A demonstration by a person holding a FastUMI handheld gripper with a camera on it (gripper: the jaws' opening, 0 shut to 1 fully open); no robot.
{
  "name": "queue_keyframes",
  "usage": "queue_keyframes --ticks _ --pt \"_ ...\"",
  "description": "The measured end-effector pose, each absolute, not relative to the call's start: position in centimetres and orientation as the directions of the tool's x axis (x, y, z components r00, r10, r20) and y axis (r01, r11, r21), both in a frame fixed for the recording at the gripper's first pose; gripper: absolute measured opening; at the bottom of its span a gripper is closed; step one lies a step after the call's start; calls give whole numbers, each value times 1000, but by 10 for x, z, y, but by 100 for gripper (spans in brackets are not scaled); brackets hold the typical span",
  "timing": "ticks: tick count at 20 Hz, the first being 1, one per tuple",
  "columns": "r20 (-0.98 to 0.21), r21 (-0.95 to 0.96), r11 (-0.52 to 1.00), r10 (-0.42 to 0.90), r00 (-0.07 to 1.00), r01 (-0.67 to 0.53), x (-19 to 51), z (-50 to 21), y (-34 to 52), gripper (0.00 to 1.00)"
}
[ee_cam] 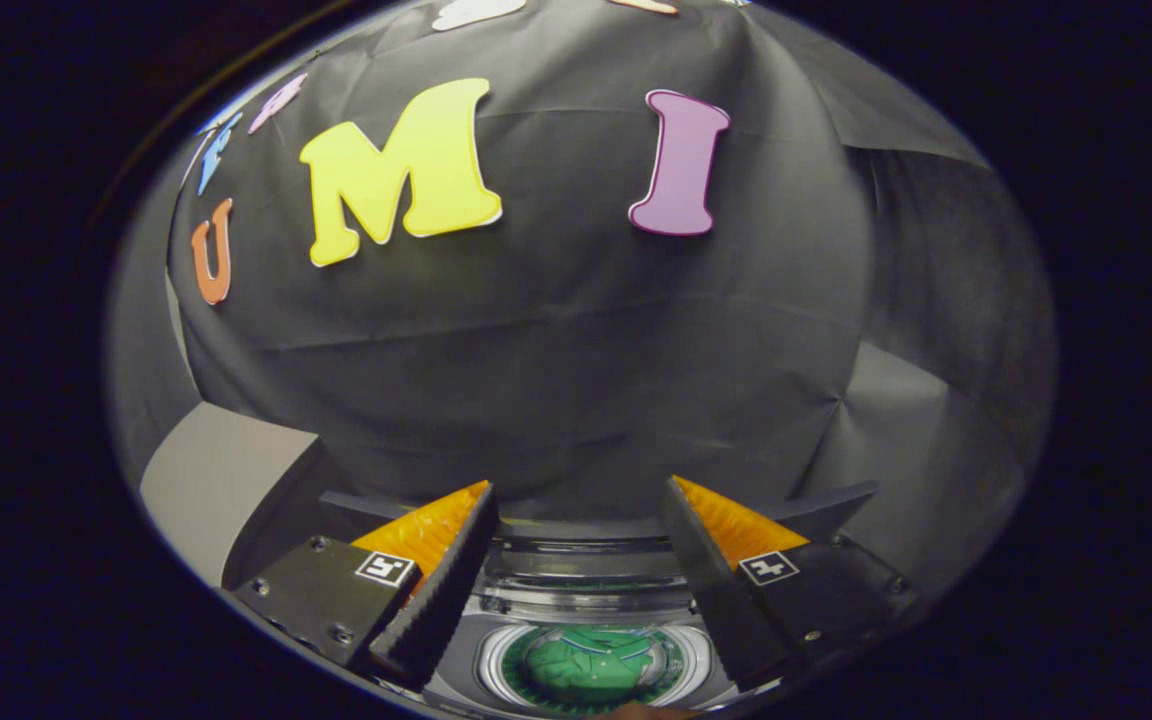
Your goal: Put the clothes into the washing machine and then close the washing machine lid.
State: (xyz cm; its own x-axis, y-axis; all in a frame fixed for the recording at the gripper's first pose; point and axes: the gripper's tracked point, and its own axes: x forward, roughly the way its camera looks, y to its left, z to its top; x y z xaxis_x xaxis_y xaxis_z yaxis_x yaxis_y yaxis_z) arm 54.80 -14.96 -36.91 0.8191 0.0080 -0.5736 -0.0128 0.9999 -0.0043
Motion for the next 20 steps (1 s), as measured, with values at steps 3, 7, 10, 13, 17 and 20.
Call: queue_keyframes --ticks 3,7,10,13,17,20 --pt "-563 -4 1000 3 826 -7 542 -368 -150 100" --pt "-559 -16 1000 -17 829 10 528 -368 -150 100" --pt "-555 -26 999 -31 831 20 516 -367 -149 100" --pt "-555 -36 999 -47 831 32 503 -367 -149 100" --pt "-714 -20 998 -60 698 65 466 -413 -151 100" --pt "-733 72 996 19 680 50 430 -436 -139 100"
